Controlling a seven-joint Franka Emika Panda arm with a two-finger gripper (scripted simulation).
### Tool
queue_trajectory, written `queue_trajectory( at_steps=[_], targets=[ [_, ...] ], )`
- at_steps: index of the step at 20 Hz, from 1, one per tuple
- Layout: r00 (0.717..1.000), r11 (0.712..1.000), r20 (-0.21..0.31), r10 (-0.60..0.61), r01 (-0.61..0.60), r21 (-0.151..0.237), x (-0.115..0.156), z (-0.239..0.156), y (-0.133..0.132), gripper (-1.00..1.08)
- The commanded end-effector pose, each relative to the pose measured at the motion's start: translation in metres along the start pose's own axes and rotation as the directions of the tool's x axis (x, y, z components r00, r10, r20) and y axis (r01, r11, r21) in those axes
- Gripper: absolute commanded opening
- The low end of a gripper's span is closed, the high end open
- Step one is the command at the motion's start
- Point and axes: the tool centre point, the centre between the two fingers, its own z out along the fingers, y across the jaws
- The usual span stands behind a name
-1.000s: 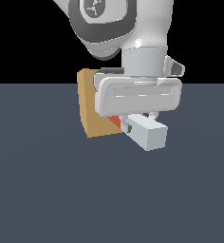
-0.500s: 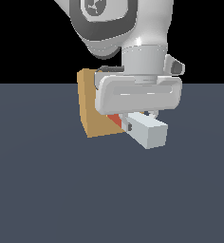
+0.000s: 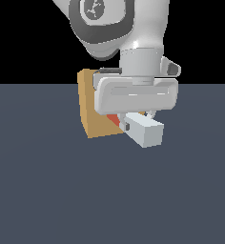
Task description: Insert the peg into the horizontal hole in a box.
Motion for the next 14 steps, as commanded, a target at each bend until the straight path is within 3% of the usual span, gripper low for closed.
queue_trajectory(
  at_steps=[1,14],
  targets=[
    [1.0,1.0,0.002,-0.002,0.002,-0.006,0.012,-0.003,0.002,-1.0],
    [1.0,1.0,0.003,-0.002,0.002,-0.009,0.108,-0.005,0.002,-1.0]
  ],
)
